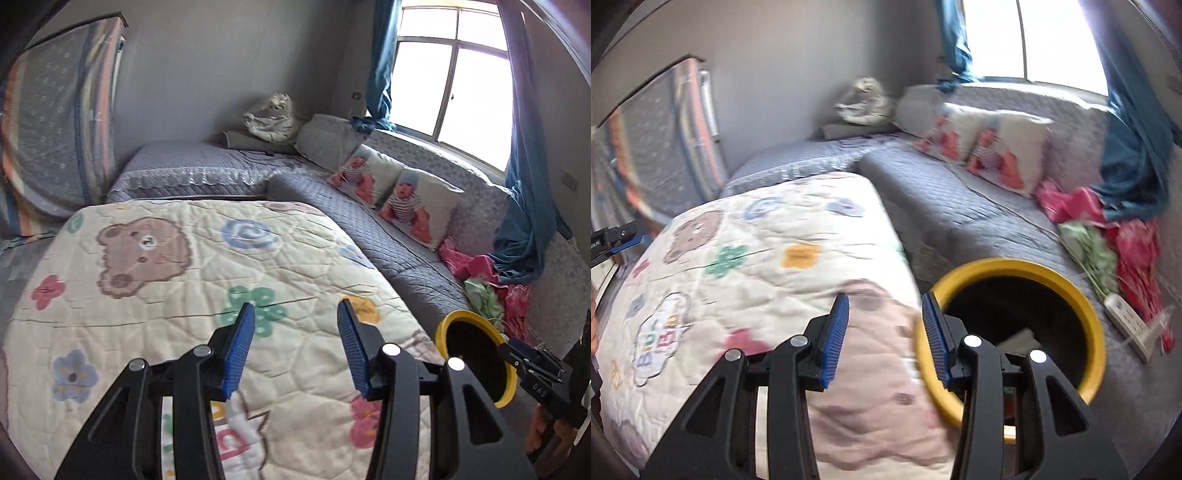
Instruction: Collect trash
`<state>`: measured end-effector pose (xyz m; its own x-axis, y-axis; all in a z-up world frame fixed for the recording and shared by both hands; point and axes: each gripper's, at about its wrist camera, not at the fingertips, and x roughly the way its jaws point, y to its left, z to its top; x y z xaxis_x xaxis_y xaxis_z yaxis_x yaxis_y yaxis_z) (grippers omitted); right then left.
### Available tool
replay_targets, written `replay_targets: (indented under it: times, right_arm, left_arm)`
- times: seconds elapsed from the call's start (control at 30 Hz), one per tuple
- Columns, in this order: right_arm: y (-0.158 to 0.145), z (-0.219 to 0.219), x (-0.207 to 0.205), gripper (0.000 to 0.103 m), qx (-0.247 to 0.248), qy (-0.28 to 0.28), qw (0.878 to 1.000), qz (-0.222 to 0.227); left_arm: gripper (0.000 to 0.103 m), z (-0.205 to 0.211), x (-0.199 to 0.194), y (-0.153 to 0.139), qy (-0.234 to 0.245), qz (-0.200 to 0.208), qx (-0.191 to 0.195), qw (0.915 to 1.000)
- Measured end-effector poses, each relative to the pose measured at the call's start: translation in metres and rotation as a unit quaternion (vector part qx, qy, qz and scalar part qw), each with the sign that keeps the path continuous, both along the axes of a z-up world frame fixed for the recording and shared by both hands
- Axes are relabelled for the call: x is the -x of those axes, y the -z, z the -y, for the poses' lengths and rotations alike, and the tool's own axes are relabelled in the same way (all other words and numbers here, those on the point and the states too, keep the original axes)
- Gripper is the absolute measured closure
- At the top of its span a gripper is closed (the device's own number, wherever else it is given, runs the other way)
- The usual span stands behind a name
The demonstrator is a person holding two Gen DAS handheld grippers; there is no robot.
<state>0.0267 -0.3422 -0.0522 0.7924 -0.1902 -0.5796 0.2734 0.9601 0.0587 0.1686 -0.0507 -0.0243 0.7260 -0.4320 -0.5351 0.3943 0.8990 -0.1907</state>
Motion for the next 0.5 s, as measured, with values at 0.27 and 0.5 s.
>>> replay_targets:
  times: [0.27,0.5]
  right_arm:
    - [-0.008,-0.094,-0.018,0.049,-0.011,-0.094,0.995,0.019]
    - [-0.019,-0.134,-0.004,0.029,0.007,-0.094,0.992,0.079]
  left_arm:
    - [0.051,-0.093,0.057,0.006,-0.110,0.047,0.000,0.9928]
    - [0.023,-0.111,0.108,0.000,-0.152,0.105,0.023,0.9825]
